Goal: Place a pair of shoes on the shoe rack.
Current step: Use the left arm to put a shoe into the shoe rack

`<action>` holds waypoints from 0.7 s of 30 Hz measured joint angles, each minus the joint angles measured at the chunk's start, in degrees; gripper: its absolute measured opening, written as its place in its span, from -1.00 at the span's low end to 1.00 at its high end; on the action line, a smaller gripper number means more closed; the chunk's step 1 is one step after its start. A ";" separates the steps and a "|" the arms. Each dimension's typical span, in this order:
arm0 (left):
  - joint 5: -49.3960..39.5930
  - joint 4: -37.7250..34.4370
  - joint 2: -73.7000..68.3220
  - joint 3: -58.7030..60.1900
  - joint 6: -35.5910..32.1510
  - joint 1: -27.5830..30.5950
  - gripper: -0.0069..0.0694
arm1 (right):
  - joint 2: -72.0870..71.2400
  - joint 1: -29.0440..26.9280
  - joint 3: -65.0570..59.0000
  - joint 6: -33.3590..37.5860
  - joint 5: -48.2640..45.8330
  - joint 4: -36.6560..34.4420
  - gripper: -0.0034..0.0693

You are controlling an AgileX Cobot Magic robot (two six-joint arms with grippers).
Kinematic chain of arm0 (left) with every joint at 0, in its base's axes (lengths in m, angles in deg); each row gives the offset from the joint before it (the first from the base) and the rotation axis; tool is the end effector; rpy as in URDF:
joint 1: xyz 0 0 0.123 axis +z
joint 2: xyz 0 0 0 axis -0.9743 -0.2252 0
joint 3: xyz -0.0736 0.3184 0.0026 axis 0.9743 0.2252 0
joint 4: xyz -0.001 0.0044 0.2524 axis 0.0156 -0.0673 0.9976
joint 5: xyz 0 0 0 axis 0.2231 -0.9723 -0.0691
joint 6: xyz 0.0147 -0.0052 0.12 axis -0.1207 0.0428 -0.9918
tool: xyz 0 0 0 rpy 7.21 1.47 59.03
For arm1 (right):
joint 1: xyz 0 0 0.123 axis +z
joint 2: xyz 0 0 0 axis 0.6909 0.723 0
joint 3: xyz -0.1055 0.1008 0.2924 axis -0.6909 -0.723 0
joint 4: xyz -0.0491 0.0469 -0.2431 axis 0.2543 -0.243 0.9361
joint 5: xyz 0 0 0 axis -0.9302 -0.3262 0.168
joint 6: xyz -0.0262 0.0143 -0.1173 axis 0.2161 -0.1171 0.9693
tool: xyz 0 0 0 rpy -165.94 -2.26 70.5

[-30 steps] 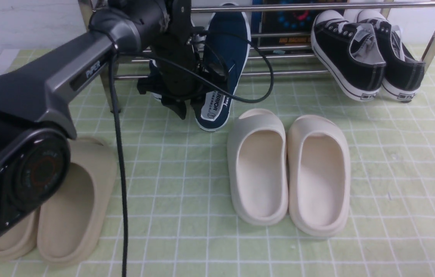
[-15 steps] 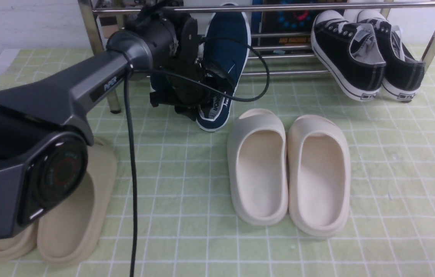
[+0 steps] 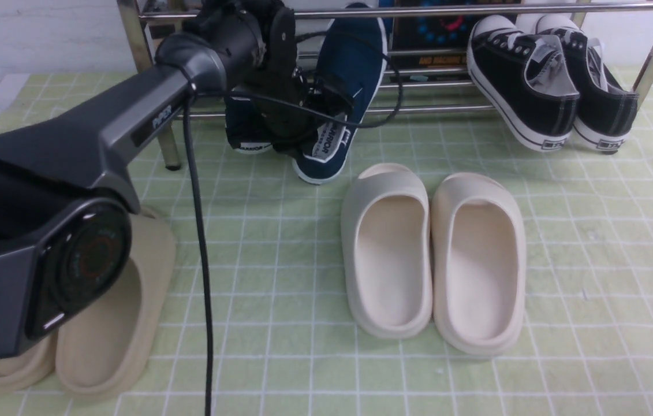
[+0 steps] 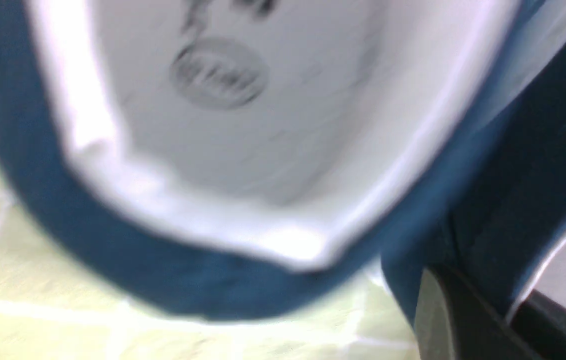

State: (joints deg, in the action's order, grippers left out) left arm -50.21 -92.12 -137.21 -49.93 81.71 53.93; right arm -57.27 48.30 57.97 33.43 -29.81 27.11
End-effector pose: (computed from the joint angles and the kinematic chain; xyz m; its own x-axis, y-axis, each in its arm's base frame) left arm 0.5121 -0.2222 0.2574 -0.8654 -0.2874 -0.4104 -0.1445 0.9275 -0.3449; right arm 0.0392 0.0043 0.1643 -0.3049 0.0724 -0.9496 -0.0598 0.9937 0.0950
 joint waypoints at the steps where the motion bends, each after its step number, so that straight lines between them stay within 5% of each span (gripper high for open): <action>1: 0.72 -0.83 0.00 -0.97 0.02 0.00 -0.79 | 0.00 0.00 0.00 0.00 0.00 0.00 -0.25; 12: 2.17 -3.62 0.00 -3.58 2.48 -0.11 -0.79 | 0.00 0.00 0.00 0.00 0.00 0.00 -0.25; 21: -3.21 4.00 0.00 -3.70 11.27 -0.11 -0.79 | 0.00 0.00 0.00 0.00 0.00 0.00 -0.25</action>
State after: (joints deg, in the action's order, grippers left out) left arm -53.41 -88.13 -137.21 -53.63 92.98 53.82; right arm -57.27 48.30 57.97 33.43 -29.81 27.11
